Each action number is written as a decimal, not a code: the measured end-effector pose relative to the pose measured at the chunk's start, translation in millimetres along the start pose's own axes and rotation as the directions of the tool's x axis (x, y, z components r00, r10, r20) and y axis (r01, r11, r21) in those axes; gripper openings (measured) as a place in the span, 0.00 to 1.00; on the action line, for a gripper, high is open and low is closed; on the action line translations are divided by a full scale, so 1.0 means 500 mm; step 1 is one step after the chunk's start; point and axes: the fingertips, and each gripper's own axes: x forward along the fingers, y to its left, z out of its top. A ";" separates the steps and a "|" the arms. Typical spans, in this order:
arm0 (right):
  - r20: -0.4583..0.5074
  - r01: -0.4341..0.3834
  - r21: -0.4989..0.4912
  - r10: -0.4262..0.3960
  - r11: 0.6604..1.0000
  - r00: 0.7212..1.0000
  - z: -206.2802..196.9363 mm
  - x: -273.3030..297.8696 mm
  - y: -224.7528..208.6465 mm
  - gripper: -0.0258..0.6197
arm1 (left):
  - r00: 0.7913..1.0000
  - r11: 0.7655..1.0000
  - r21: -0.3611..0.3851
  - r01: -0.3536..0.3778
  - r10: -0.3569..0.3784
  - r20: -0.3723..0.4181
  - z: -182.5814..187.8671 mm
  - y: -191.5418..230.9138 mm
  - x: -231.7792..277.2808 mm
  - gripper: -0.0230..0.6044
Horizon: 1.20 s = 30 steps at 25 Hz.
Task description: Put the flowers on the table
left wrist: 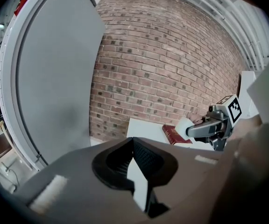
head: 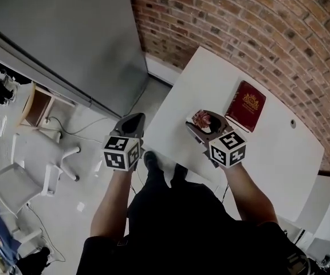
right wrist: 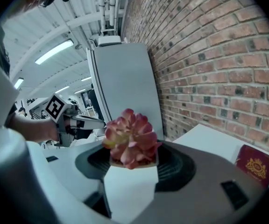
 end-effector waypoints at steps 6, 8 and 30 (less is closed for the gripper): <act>-0.080 -0.029 -0.034 0.026 0.999 0.996 -0.047 0.090 0.036 0.45 | 0.999 0.999 -0.007 0.040 -0.040 -0.034 -0.037 0.013 0.010 0.05; -0.106 -0.043 -0.037 0.039 0.998 0.994 -0.063 0.117 0.047 0.45 | 0.998 0.999 -0.017 0.049 -0.050 -0.042 -0.049 0.019 0.014 0.05; -0.285 -0.045 -0.152 0.000 0.987 0.958 -0.266 0.296 0.066 0.45 | 0.990 0.996 -0.065 0.062 -0.070 -0.125 -0.113 0.085 0.020 0.05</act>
